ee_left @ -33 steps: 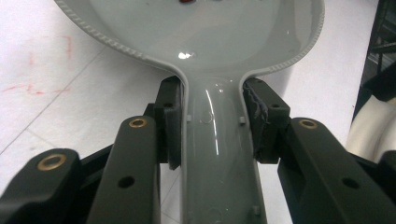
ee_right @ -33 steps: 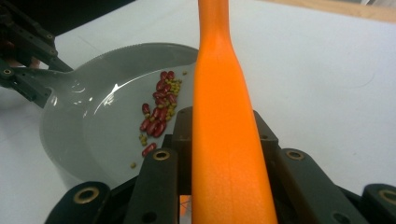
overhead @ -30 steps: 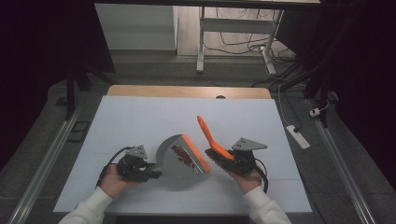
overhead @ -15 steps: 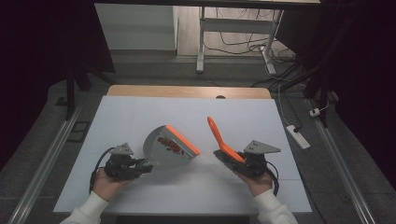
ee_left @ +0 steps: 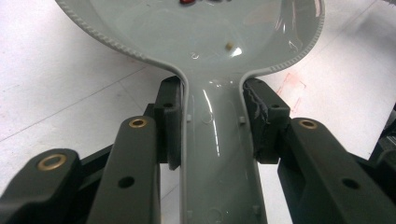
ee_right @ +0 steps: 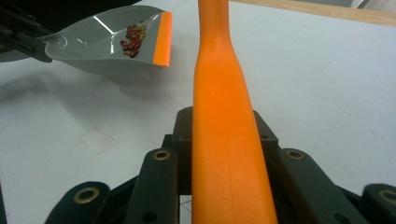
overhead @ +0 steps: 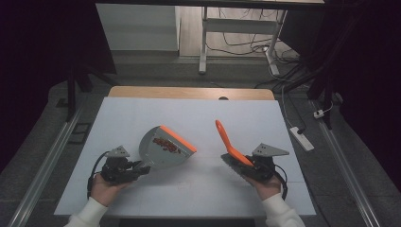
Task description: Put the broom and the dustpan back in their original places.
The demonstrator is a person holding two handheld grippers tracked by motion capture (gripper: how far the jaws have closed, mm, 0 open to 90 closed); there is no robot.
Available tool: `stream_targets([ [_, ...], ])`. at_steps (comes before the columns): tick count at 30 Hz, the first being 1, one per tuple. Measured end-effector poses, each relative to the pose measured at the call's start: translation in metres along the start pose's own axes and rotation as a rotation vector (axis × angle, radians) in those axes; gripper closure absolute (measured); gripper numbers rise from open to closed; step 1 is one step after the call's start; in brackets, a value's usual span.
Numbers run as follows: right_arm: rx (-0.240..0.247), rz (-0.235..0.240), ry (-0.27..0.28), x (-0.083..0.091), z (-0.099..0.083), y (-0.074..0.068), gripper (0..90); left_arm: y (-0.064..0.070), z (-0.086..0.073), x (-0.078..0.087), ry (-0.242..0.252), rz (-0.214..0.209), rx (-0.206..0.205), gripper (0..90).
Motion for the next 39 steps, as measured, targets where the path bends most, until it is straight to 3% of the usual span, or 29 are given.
stream_targets([
  [11,-0.003,0.025,-0.026,-0.003,-0.004,0.004,70.6,-0.004,-0.007,0.004,0.018,0.072,0.039,61.2],
  [26,-0.021,-0.001,-0.062,0.009,-0.013,0.013,70.6,0.0,-0.023,0.004,0.024,0.154,0.082,61.2],
  [32,-0.04,-0.017,-0.066,0.017,-0.017,0.018,70.6,0.002,-0.031,0.008,0.057,0.194,0.125,61.1],
  [39,-0.055,-0.026,-0.069,0.019,-0.02,0.022,70.6,0.002,-0.037,0.012,0.085,0.267,0.171,61.1],
])
Point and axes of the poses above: each handheld gripper's, and its own axes: x roughly backward along the jaws, z roughly out of its top, y roughly to its right, the point moved 1 cm from there along -x, roughly forward along the jaws, and after that the axes turned 7 degrees about -z, right-handed, at the moved point
